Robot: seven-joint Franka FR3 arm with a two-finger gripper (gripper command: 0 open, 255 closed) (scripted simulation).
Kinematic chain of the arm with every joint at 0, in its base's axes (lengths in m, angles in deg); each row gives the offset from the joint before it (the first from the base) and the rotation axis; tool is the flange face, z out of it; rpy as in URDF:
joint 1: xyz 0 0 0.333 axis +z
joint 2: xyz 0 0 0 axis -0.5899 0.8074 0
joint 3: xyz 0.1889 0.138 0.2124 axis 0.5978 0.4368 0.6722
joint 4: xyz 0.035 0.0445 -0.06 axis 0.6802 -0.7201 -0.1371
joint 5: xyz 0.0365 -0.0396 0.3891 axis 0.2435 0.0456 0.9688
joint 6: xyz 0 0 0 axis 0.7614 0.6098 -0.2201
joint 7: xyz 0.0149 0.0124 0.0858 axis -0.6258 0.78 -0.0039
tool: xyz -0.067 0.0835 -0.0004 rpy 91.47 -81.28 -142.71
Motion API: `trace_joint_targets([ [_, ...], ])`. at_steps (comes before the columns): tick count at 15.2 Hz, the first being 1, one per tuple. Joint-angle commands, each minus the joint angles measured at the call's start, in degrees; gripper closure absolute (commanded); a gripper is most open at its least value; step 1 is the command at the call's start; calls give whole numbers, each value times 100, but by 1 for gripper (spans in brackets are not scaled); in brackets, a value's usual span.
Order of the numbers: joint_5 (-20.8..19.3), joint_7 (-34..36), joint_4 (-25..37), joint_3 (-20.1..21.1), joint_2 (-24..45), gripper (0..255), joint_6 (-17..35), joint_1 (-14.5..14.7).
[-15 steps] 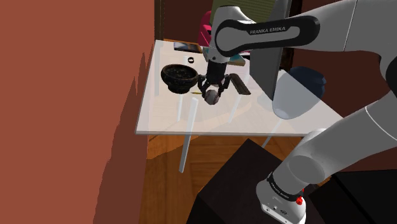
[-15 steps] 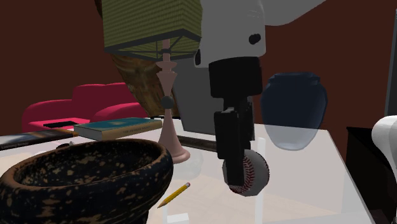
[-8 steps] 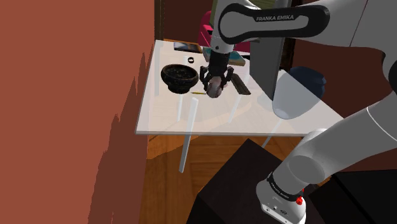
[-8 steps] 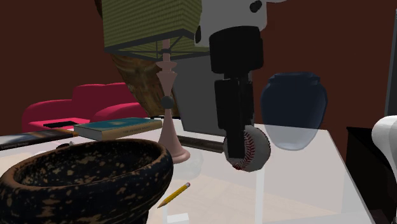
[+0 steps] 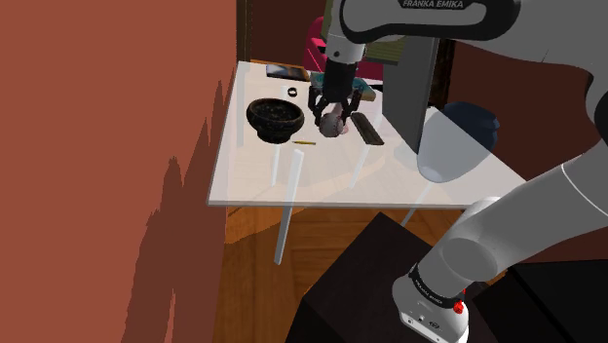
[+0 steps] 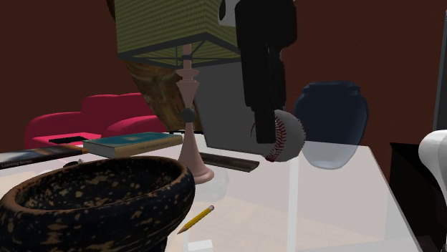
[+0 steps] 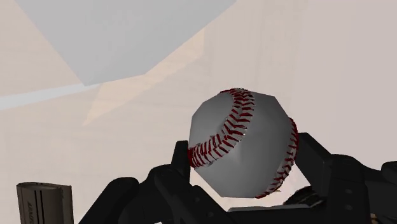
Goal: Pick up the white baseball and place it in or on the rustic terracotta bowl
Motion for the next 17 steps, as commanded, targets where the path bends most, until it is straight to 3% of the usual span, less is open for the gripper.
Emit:
trace_joint_targets([
  [1,-2,6,168,-1,2,255,-167,0],
  [12,-22,29,1089,-12,130,255,-960,-11],
  [17,-159,167,2396,83,1336,255,-1069,2],
])
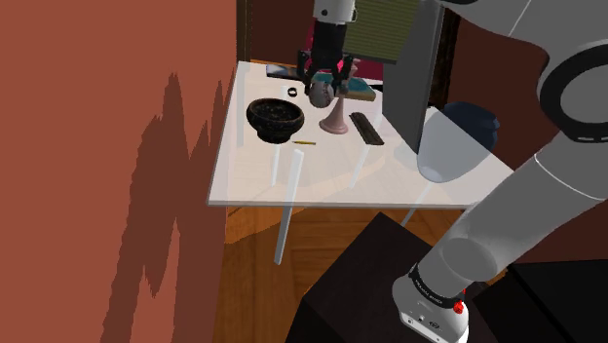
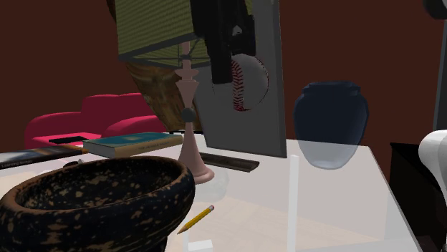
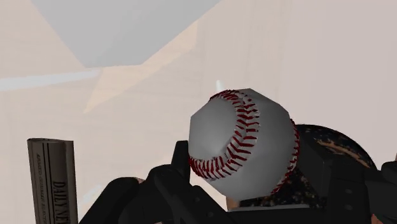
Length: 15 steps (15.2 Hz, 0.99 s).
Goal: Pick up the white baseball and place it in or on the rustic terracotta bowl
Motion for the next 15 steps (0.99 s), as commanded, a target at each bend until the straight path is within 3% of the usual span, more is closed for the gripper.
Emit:
trace_joint_targets([
  [1,-65,48,564,26,496,255,-81,8],
  [5,-229,162,1973,86,1595,255,-404,83],
  [8,-389,235,3410,111,2596,255,-849,202],
  [10,-533,262,4891,106,3534,255,-1397,356],
  [11,-654,245,6430,67,4426,255,-2040,533],
  [12,-596,254,5728,67,4079,255,-1687,464],
  [15,-537,261,4742,88,3648,255,-1134,363],
])
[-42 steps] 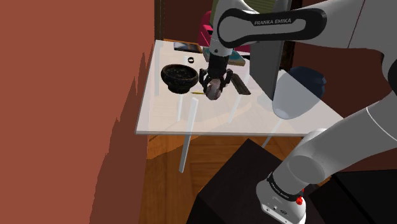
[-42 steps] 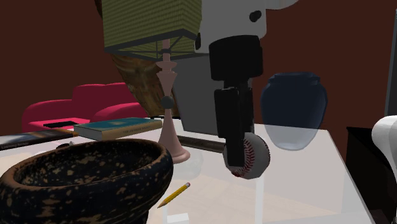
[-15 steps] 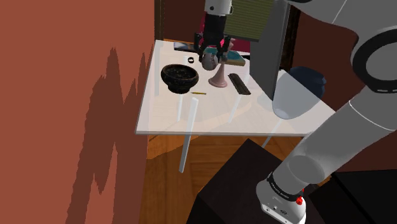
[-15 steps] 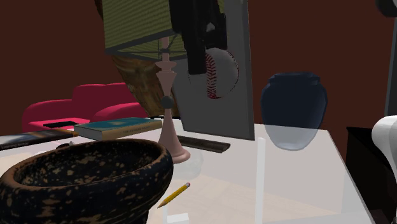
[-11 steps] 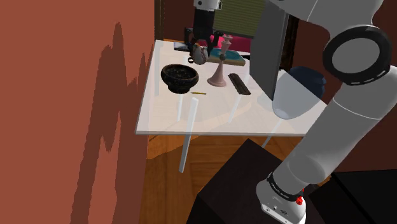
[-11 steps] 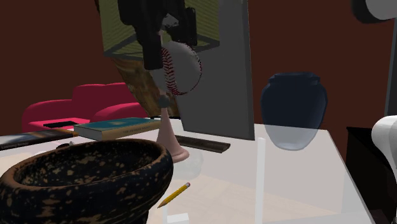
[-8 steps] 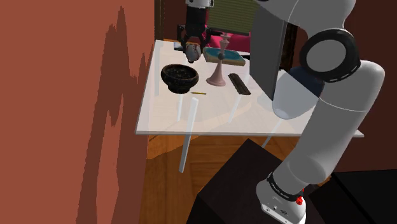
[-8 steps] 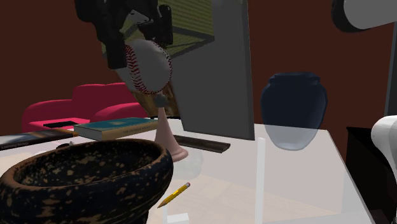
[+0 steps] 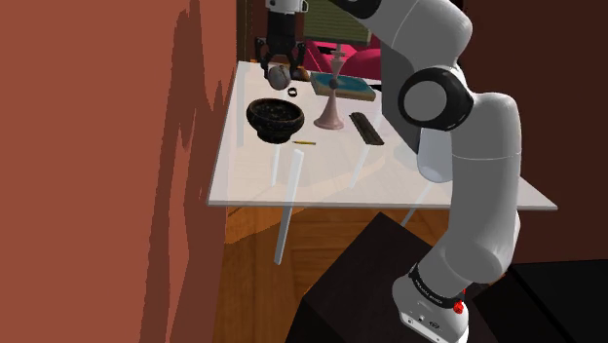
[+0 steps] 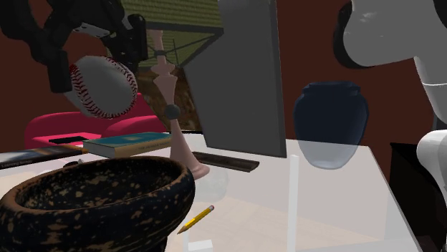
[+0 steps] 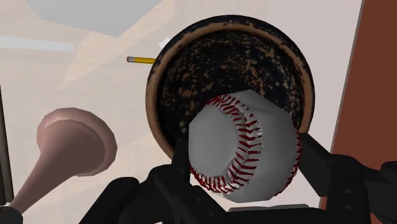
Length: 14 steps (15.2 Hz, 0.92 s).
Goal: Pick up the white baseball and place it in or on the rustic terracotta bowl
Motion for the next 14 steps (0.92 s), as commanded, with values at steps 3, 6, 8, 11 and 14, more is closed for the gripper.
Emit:
trace_joint_targets([
  [3,46,0,-873,5,-315,255,546,-89],
  [6,70,-3,-1385,9,-485,255,888,-130],
  [8,83,-5,-1679,11,-571,255,1096,-152],
  [11,95,-7,-1986,11,-653,255,1321,-172],
  [14,94,-7,-1982,11,-651,255,1320,-172],
])
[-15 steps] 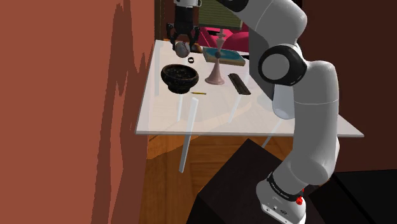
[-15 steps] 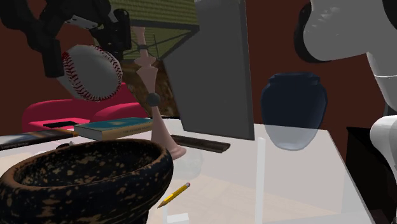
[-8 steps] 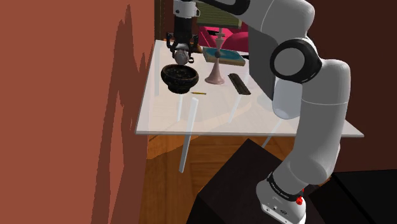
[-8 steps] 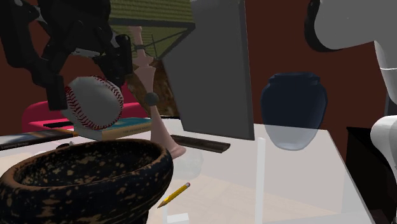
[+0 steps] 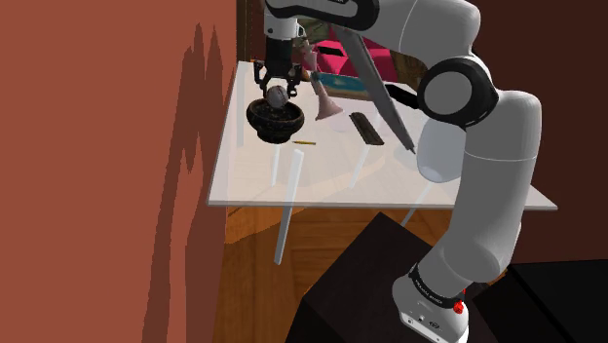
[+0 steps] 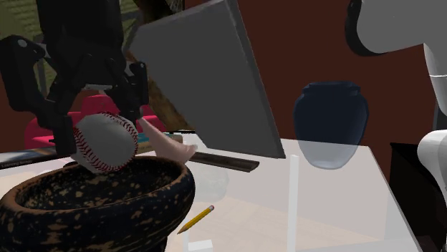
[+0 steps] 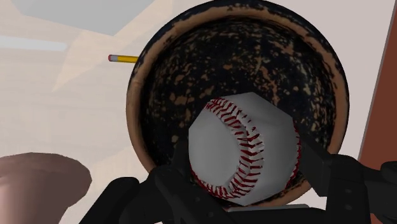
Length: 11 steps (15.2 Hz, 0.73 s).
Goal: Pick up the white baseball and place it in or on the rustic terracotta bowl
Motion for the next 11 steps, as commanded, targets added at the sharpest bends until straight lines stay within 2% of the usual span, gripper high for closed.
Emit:
trace_joint_targets([
  [1,1,-1,-12,0,-4,255,10,-2],
  [4,1,-1,-12,0,-4,255,10,-2],
  [5,1,-1,-12,0,-4,0,11,-2],
  [10,1,-1,-12,0,-4,0,10,-2],
  [11,-17,1,371,-1,117,0,-253,24],
])
